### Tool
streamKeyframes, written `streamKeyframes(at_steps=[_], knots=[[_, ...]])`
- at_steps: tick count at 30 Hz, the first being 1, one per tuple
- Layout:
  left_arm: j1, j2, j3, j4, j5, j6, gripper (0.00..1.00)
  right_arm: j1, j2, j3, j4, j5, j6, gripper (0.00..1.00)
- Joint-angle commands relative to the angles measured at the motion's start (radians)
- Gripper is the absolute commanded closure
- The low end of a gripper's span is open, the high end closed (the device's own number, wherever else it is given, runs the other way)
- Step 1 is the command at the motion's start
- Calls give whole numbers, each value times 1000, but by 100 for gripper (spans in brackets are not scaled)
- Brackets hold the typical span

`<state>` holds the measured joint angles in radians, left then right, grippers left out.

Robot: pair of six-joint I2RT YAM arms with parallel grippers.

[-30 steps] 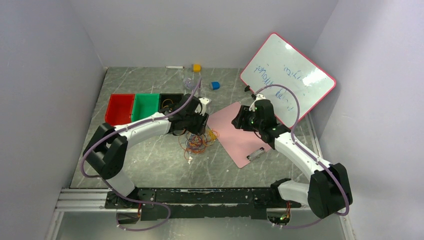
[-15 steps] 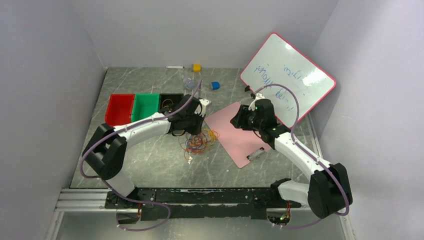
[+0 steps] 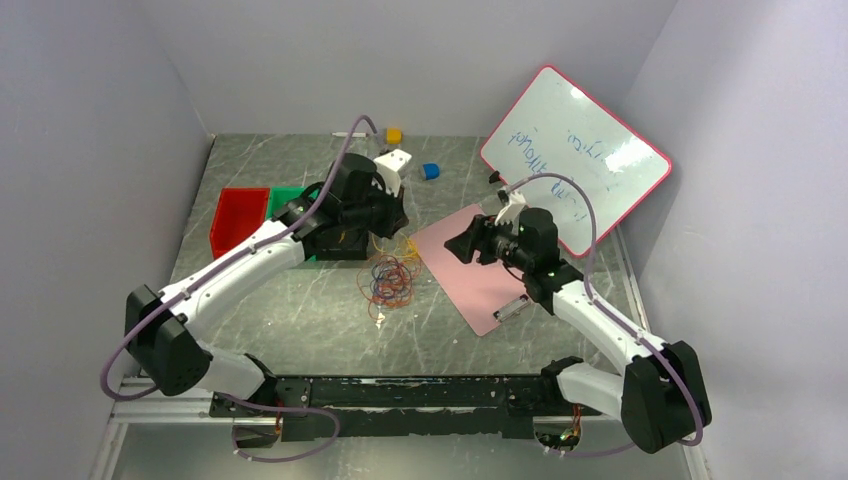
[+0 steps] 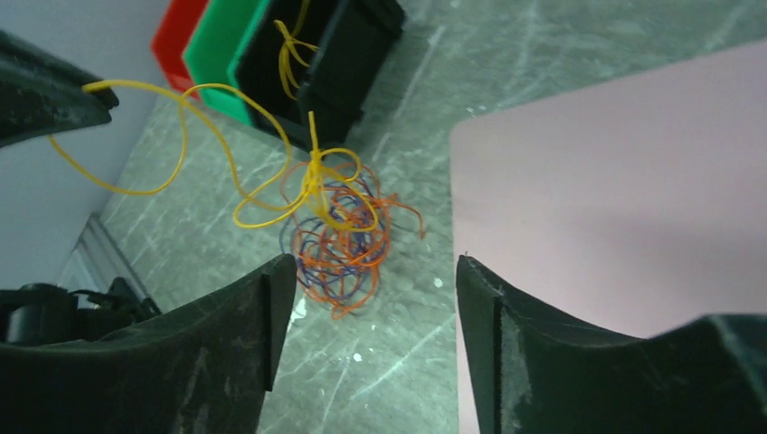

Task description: Untangle the cables

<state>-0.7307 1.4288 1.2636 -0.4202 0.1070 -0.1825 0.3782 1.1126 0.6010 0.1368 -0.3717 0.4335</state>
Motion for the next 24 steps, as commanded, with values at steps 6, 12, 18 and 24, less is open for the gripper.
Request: streamKeyframes(at_steps=[6,12,18,24], knots=[[-8,-43,151,-74,20,-15,93,6,5,-23,331,-171,25,24],[-8,-36,229,-106,-4,-27,93,66,44,-1,442,-163,12,22],[-9,-18,264,-127,-3,-32,93,130,96,9,533,-134,15,25],[-7,-15,273,-139,10,-40,93,210,186,62,601,-32,9,27]])
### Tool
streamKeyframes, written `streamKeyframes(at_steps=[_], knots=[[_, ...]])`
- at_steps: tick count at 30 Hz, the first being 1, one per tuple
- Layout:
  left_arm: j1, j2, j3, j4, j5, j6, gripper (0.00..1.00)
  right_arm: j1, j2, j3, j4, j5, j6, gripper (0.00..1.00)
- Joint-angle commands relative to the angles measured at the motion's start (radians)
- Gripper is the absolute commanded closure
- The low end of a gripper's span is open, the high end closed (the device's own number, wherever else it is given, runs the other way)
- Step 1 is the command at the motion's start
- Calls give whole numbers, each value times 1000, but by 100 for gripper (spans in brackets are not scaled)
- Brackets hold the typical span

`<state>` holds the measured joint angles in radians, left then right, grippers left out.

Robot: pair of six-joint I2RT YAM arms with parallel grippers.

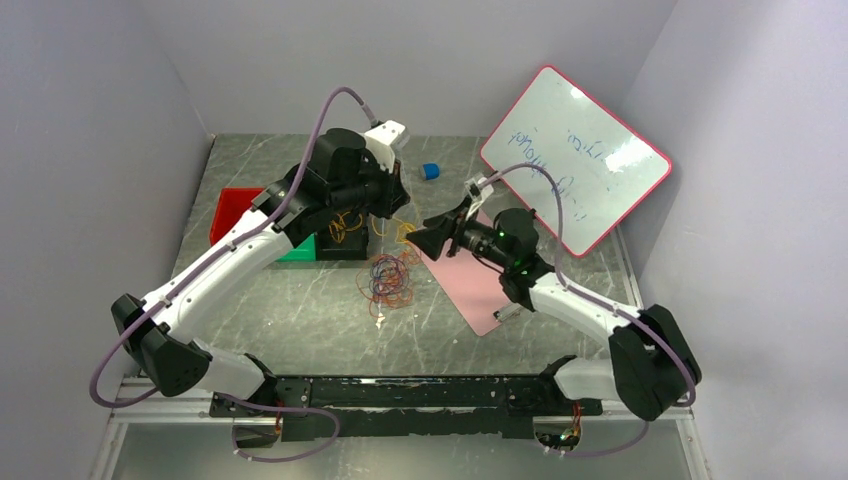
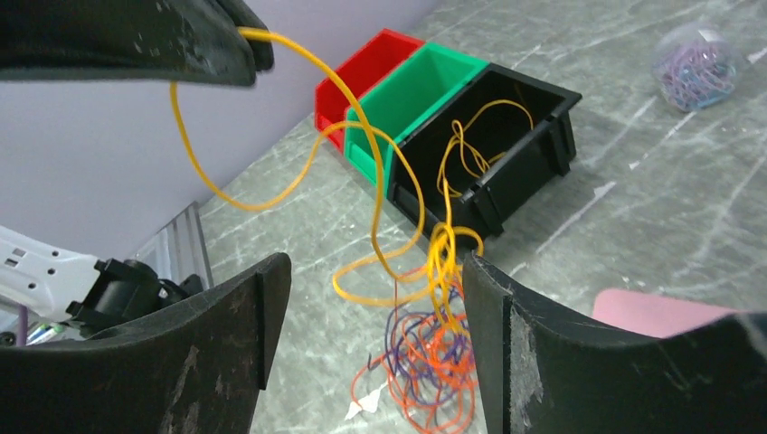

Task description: Untangle the cables

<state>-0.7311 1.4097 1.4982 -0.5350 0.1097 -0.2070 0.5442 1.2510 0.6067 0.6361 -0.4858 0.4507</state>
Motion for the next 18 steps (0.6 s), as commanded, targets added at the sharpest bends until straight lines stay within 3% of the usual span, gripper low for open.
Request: streamKeyframes(at_steps=[1,5,10,18], knots=[[-7,4,39,-27,10,-17,93,60,62,64,113,112,-10,27],[-7,2,52,-44,19,-19,93,107,121,76,145,282,12,30],[-8,-17,75,-69,35,-26,93,127,210,135,0,562,92,35],[-8,-79,228,-134,13,-17,93,127,324,101,-36,575,79,38]])
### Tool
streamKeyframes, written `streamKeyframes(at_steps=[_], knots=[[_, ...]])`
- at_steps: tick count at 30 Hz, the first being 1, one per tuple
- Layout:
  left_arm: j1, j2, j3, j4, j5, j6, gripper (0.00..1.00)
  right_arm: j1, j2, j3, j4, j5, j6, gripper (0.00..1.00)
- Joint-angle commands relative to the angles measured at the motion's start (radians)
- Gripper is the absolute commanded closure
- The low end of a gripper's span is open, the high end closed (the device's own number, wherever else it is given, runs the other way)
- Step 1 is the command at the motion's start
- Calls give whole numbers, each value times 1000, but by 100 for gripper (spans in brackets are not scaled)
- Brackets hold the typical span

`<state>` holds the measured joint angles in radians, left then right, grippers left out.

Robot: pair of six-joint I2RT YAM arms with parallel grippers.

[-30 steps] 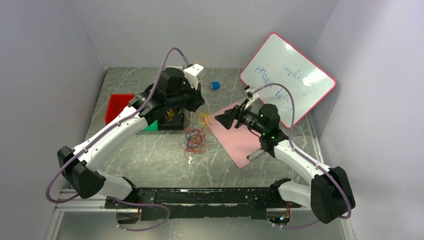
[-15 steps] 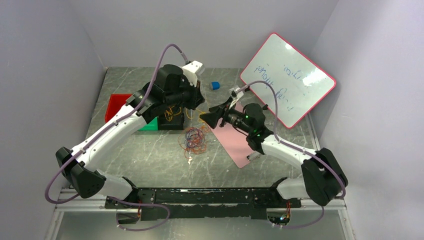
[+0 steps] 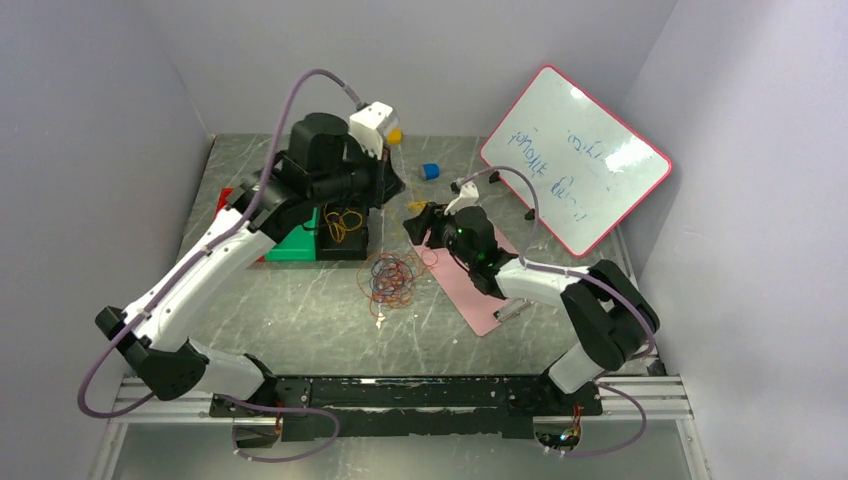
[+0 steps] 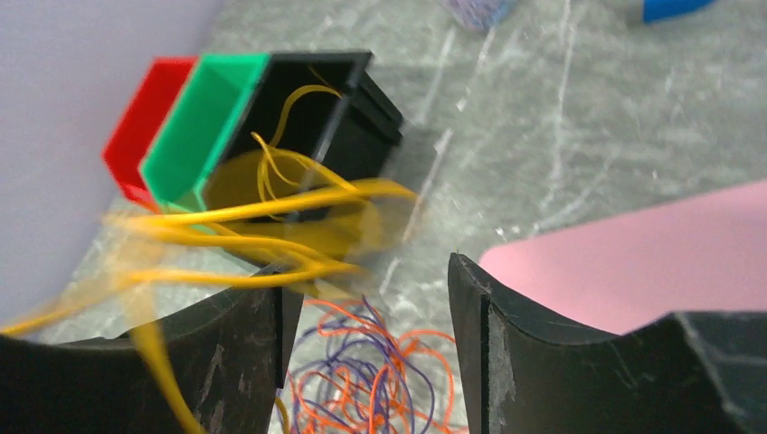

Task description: Untangle the cables

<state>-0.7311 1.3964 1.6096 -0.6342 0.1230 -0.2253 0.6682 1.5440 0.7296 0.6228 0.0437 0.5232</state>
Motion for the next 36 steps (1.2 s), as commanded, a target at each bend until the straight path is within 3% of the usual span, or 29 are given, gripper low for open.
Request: streamKeyframes(at_steps=[1,8,16,22,28,36], knots=[[-7,-69,147,-49,-14,6,93,3,40,-28,-26,29,8,38],[-6,-71,318,-117,-124,35,93,14,61,-128,4,-52,13,40],[-6,-68,324,-130,-201,49,93,16,-10,-209,18,-104,-16,40],[-6,-72,349,-129,-238,52,93,17,-32,-222,-27,-86,-37,40],[-5,-56,493,-119,-279,88,93,16,1,-219,-64,-17,15,40],[-5,-86,600,24,-343,152,93,16,47,-185,-115,32,50,40]])
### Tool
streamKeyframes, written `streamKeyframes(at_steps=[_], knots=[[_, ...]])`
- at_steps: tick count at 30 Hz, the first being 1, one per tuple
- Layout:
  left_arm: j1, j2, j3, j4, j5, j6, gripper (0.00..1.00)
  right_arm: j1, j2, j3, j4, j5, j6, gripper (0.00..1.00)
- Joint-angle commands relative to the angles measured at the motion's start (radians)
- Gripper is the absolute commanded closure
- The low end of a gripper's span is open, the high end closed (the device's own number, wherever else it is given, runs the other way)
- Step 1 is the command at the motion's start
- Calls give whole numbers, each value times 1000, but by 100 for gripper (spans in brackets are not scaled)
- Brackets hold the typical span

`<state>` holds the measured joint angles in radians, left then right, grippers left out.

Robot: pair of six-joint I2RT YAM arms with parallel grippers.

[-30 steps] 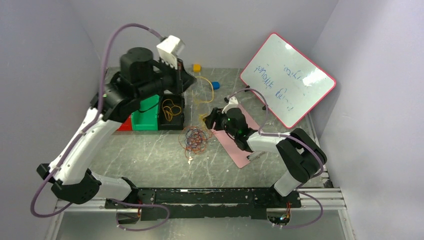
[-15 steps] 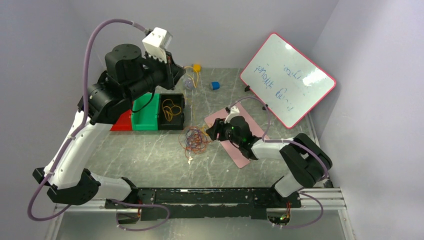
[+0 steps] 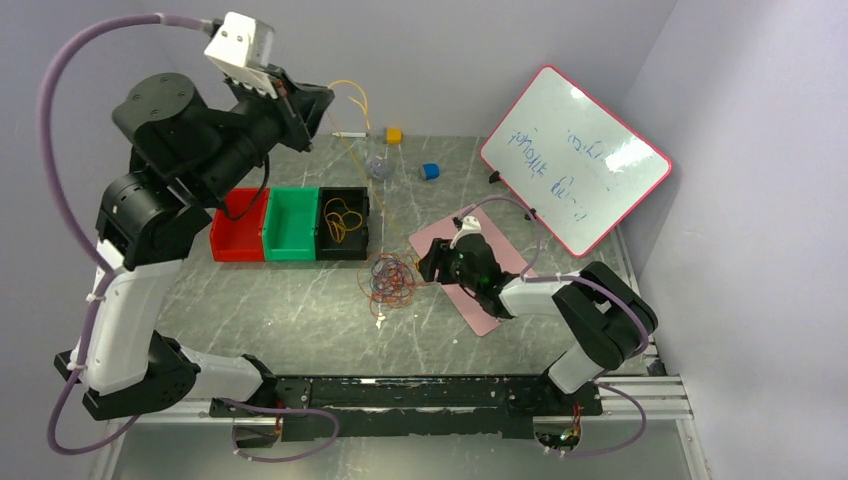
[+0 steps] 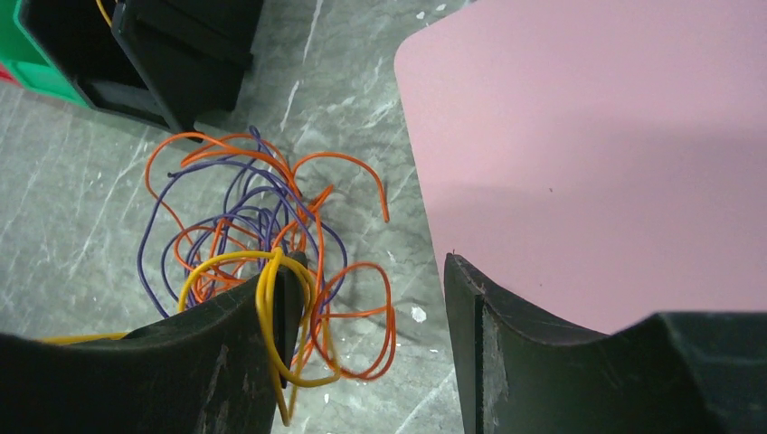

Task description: Untangle the cables

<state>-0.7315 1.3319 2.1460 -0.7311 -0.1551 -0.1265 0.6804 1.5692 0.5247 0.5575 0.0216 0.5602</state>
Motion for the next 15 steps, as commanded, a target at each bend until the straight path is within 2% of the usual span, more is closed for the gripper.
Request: streamKeyframes(at_steps=[1,9,15], knots=[[-6,-21,76,130,-75,61,93,4,23,23,-57,58,13,40],[-6,-38,125,282,-170,164,93,1,15,25,-103,106,9,40],[-6,-32,145,398,-228,276,93,-22,-46,26,-150,128,0,31]])
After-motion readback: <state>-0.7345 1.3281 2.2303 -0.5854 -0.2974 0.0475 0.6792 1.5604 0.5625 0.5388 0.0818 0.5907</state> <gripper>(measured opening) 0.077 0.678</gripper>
